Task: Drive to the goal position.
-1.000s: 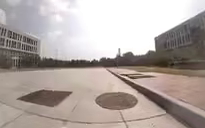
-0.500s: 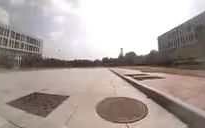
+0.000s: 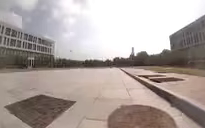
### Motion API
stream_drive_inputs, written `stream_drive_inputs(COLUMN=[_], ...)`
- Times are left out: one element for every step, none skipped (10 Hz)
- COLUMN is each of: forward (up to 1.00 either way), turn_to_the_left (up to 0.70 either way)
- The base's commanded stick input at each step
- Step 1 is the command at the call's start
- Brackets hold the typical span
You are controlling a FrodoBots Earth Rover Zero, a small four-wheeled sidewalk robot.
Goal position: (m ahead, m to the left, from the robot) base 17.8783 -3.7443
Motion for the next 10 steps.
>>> stream_drive_inputs(forward=[0.70,0.70,0.70,0.70,0.70,0.70,0.70,0.70,0.70,0.70], turn_to_the_left=[0.00,0.00,0.00,0.00,0.00,0.00,0.00,0.00,0.00,0.00])
